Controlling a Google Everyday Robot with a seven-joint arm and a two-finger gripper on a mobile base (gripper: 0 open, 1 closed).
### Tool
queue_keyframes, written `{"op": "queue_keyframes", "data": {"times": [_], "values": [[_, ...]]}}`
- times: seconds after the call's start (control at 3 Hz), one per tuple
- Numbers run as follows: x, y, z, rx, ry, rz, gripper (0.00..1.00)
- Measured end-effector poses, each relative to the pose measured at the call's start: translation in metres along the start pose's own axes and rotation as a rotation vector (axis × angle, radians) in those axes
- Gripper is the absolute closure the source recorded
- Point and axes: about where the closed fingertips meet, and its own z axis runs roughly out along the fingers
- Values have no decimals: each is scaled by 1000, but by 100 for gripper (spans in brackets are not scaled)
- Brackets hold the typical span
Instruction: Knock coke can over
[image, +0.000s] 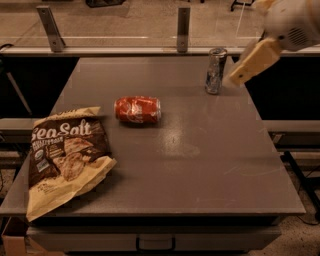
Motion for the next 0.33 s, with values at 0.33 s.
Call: {"op": "queue_keyframes", "data": {"times": [0.33], "values": [[6, -6, -21, 34, -10, -26, 0]]}}
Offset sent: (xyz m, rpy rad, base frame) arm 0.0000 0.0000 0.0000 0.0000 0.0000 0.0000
